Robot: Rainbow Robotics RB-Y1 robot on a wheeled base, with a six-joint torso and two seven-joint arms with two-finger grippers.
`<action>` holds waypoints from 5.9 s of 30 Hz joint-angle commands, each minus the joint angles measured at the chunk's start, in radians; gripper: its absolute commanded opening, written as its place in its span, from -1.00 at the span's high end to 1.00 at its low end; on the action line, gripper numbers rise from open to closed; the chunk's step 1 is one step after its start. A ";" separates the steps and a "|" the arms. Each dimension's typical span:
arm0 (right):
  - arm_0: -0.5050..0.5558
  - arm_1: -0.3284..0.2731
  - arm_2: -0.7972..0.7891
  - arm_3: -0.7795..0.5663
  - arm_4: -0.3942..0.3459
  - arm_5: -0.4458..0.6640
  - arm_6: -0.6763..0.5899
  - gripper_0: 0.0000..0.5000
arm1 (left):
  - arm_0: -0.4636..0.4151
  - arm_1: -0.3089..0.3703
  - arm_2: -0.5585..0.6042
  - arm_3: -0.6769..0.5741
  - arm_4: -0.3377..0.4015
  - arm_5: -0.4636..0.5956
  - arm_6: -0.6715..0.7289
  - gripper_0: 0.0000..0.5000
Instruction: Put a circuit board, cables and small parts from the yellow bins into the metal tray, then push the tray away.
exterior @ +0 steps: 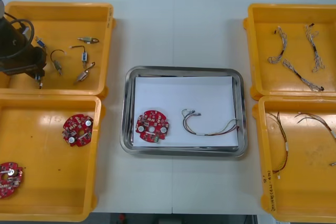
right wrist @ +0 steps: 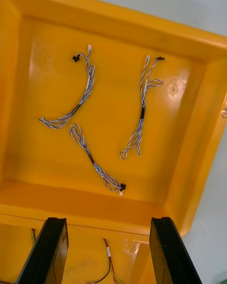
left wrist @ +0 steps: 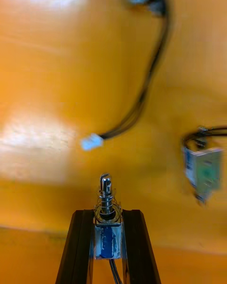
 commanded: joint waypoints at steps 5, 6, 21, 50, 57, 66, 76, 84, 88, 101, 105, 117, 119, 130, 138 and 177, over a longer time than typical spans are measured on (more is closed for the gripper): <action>-0.046 -0.004 -0.028 0.050 0.011 0.003 0.023 -1.00 | 0.010 0.057 -0.001 -0.169 -0.003 0.118 0.068 1.00; -0.047 0.000 -0.030 0.051 0.014 0.003 0.024 -1.00 | 0.010 0.058 0.009 -0.182 -0.004 0.134 0.074 1.00; -0.012 0.058 0.016 0.053 0.028 0.003 0.024 -1.00 | 0.010 0.060 0.052 -0.446 -0.001 0.322 0.255 1.00; 0.031 0.114 0.053 0.170 0.080 -0.073 0.007 -1.00 | 0.010 -0.143 -0.060 -0.952 -0.015 0.429 0.773 0.99; -0.004 0.121 0.081 0.245 0.099 -0.143 0.036 -1.00 | 0.010 -0.181 -0.171 -0.977 -0.038 0.429 0.892 0.99; -0.012 0.132 0.142 0.275 0.126 -0.186 0.116 -1.00 | 0.010 -0.233 -0.283 -0.978 -0.084 0.338 0.987 1.00; -0.010 0.157 0.111 0.412 0.114 -0.275 0.285 -1.00 | 0.010 -0.279 -0.406 -0.978 -0.121 0.223 1.108 0.99; -0.010 0.173 0.111 0.452 0.109 -0.341 0.374 -1.00 | 0.011 -0.288 -0.507 -0.971 -0.141 0.160 1.171 1.00; -0.010 0.183 0.107 0.493 0.102 -0.392 0.392 -1.00 | 0.011 -0.292 -0.544 -0.946 -0.144 0.123 1.189 0.99; 0.028 0.207 0.108 0.521 0.108 -0.444 0.414 -1.00 | 0.011 -0.333 -0.590 -0.808 -0.194 0.006 1.180 1.00; 0.045 0.207 0.108 0.519 0.108 -0.449 0.417 -1.00 | 0.011 -0.334 -0.597 -0.793 -0.191 0.003 1.180 0.99; 0.062 0.207 0.108 0.521 0.129 -0.452 0.411 -1.00 | 0.013 -0.327 -0.613 -0.767 -0.193 -0.015 1.175 0.99; 0.063 0.207 0.108 0.521 0.129 -0.452 0.411 -1.00 | 0.013 -0.325 -0.611 -0.767 -0.193 -0.015 1.175 0.99; 0.089 0.207 0.108 0.519 0.128 -0.478 0.406 -1.00 | 0.013 -0.322 -0.611 -0.767 -0.203 -0.015 1.171 -1.00; 0.095 0.219 0.108 0.521 0.126 -0.482 0.397 -1.00 | 0.013 -0.310 -0.611 -0.776 -0.207 -0.015 1.171 -1.00; 0.109 0.236 0.118 0.521 0.131 -0.501 0.400 0.92 | 0.013 -0.014 -0.169 -0.955 0.221 0.308 0.579 -1.00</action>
